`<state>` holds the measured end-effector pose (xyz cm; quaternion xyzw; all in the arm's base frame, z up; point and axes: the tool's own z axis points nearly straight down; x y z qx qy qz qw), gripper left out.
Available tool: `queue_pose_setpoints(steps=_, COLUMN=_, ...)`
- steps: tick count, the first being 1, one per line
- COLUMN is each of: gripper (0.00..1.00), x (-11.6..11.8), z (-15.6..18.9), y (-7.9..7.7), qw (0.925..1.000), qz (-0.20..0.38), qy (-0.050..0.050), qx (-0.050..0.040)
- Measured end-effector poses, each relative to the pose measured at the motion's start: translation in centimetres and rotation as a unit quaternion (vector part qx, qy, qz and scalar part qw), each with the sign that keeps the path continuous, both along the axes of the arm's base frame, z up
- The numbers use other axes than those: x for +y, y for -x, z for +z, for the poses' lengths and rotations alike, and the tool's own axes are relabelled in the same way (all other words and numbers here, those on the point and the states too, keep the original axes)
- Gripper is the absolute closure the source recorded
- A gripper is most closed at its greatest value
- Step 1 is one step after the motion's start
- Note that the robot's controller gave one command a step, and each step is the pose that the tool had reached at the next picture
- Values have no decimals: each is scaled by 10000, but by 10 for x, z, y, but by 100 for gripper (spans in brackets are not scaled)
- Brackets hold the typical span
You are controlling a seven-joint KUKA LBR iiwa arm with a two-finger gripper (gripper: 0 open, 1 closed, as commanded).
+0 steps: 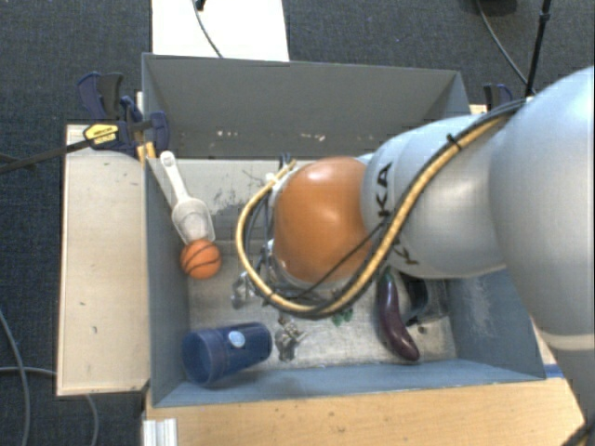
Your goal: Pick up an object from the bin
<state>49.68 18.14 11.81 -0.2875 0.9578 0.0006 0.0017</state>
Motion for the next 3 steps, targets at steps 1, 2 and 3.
queue_pose_setpoints(steps=1, gripper=0, x=0, z=0, y=0, qw=10000, qz=-8, qy=0, qx=2)
queue_pose_setpoints(steps=2, gripper=100, x=16, z=-37, y=4, qw=9966, qz=825, qy=9, qx=-75)
queue_pose_setpoints(steps=3, gripper=100, x=16, z=-37, y=4, qw=9966, qz=816, qy=9, qx=-74)
